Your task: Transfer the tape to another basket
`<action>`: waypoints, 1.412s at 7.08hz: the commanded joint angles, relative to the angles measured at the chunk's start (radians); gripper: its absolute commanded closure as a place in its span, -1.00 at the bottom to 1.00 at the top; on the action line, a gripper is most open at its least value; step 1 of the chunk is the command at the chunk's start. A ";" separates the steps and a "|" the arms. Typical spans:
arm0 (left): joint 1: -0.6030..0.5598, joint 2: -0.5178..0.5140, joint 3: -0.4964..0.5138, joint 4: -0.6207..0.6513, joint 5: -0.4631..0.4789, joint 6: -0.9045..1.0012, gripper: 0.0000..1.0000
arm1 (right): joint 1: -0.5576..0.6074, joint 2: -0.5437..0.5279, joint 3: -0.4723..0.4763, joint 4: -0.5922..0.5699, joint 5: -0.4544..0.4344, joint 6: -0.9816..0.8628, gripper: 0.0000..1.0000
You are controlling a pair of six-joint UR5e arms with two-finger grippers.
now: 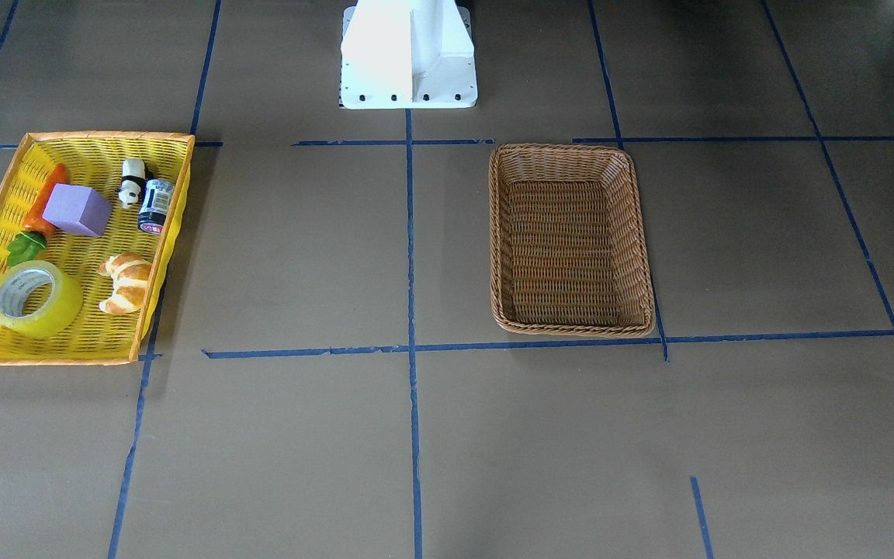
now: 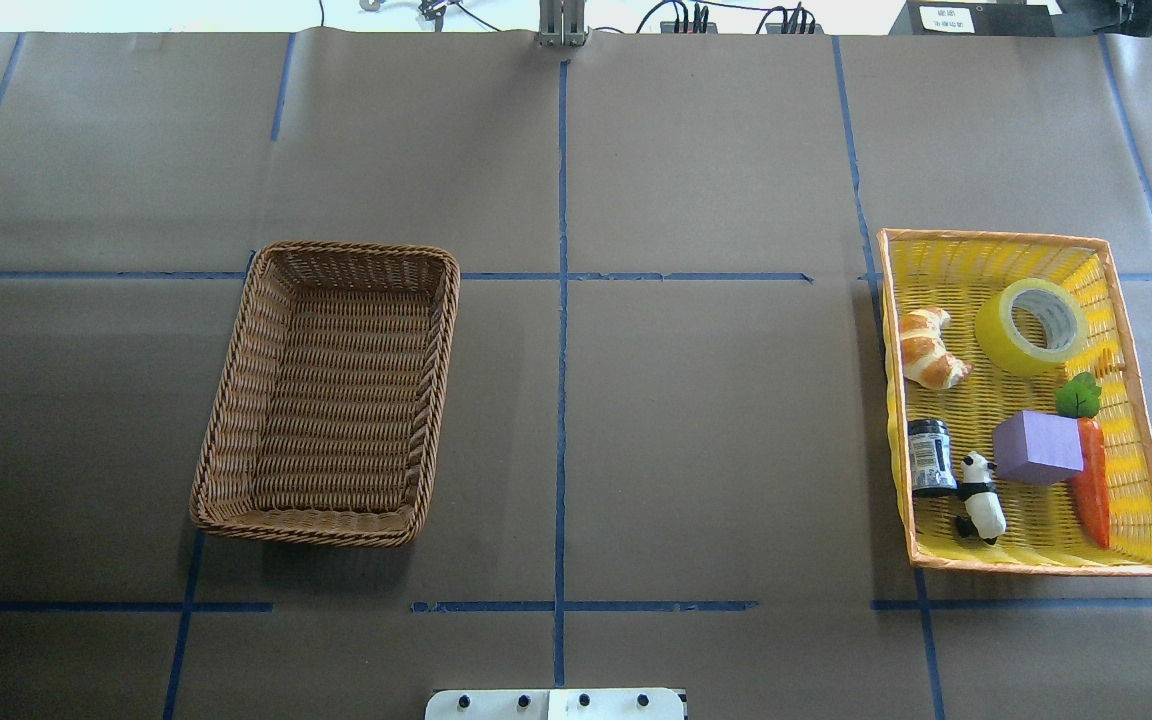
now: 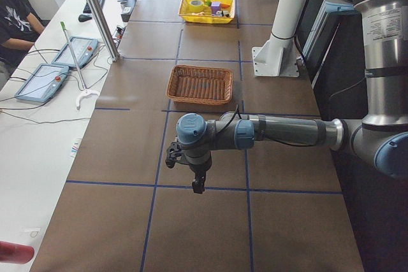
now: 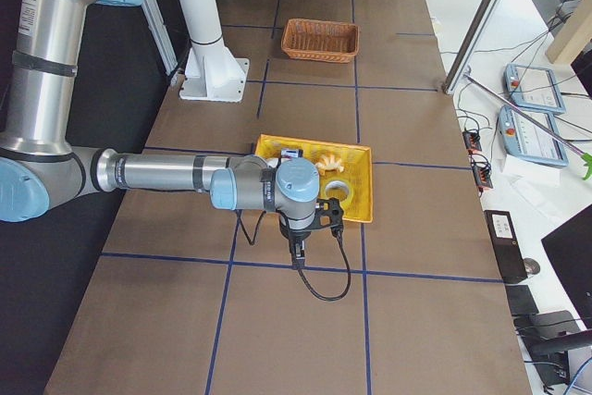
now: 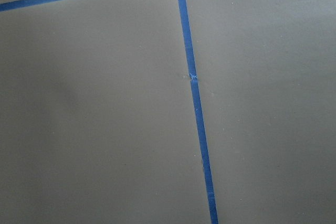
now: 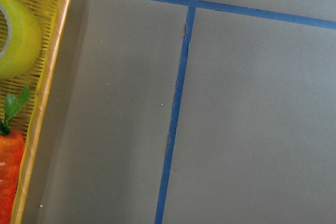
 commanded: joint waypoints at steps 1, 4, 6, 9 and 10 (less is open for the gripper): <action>0.000 0.000 0.000 0.001 -0.002 0.000 -1.00 | -0.001 0.001 0.007 0.089 0.002 0.004 -1.00; 0.000 0.002 0.000 0.003 -0.003 0.000 -1.00 | -0.058 0.094 0.007 0.096 0.002 0.003 -1.00; 0.000 0.002 0.000 0.003 -0.002 0.000 -1.00 | -0.146 0.175 0.004 0.096 -0.003 0.000 -1.00; 0.000 0.002 0.000 0.003 -0.003 0.000 -1.00 | -0.255 0.355 -0.153 0.100 -0.006 0.000 -1.00; 0.000 0.002 0.000 0.003 -0.003 0.002 -1.00 | -0.269 0.373 -0.166 0.102 -0.007 0.001 -1.00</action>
